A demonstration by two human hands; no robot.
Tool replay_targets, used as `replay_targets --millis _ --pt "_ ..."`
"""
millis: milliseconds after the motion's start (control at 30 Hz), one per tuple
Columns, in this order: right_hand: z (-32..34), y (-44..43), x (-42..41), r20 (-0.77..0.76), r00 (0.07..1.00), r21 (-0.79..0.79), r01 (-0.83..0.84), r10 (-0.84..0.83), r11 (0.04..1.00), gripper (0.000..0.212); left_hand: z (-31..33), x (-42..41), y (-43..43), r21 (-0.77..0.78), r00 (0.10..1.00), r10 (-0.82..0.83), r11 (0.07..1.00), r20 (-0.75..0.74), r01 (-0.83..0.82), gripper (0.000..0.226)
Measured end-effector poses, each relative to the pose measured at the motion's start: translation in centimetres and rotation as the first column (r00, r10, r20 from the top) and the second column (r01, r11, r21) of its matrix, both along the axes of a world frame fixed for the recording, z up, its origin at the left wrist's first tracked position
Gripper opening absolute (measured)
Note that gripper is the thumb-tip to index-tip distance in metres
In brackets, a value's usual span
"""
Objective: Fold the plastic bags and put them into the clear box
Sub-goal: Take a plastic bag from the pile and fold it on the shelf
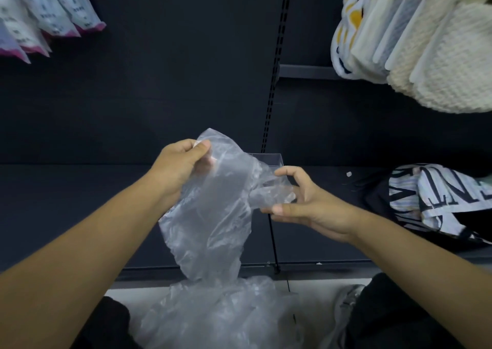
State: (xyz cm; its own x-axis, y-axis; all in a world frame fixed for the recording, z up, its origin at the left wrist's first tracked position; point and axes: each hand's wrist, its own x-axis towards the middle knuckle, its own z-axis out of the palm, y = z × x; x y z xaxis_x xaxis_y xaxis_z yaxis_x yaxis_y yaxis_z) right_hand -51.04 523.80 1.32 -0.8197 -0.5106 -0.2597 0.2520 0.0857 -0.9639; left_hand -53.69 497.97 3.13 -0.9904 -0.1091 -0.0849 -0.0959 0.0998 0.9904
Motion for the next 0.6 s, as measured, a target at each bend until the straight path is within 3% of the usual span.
replay_targets --millis 100,200,400,500,600 --pt "-0.3 -0.8 0.0 0.036 0.998 -0.082 0.060 -0.058 0.995 0.041 -0.1 0.2 -0.2 0.006 1.000 0.002 1.000 0.002 -0.002 0.036" --pt "-0.6 -0.6 -0.3 0.009 0.997 -0.006 0.078 -0.078 0.997 0.009 -0.2 0.1 -0.6 0.032 0.998 0.062 0.998 0.010 -0.062 0.033" --pt "-0.6 2.6 -1.1 0.030 0.999 0.140 0.030 -0.035 0.990 0.023 -0.8 -0.7 -3.5 0.037 0.942 0.326 0.943 0.081 -0.330 0.026" --pt "-1.4 4.4 -1.9 0.098 0.978 0.013 0.184 -0.184 0.983 0.044 -2.0 -1.0 -4.9 0.011 0.929 0.352 0.935 0.111 -0.355 0.027" --pt "-2.1 5.1 -2.9 0.122 0.929 -0.031 0.357 -0.351 0.934 0.029 -3.5 -1.0 -5.3 -0.073 0.949 0.285 0.958 0.133 -0.277 0.029"
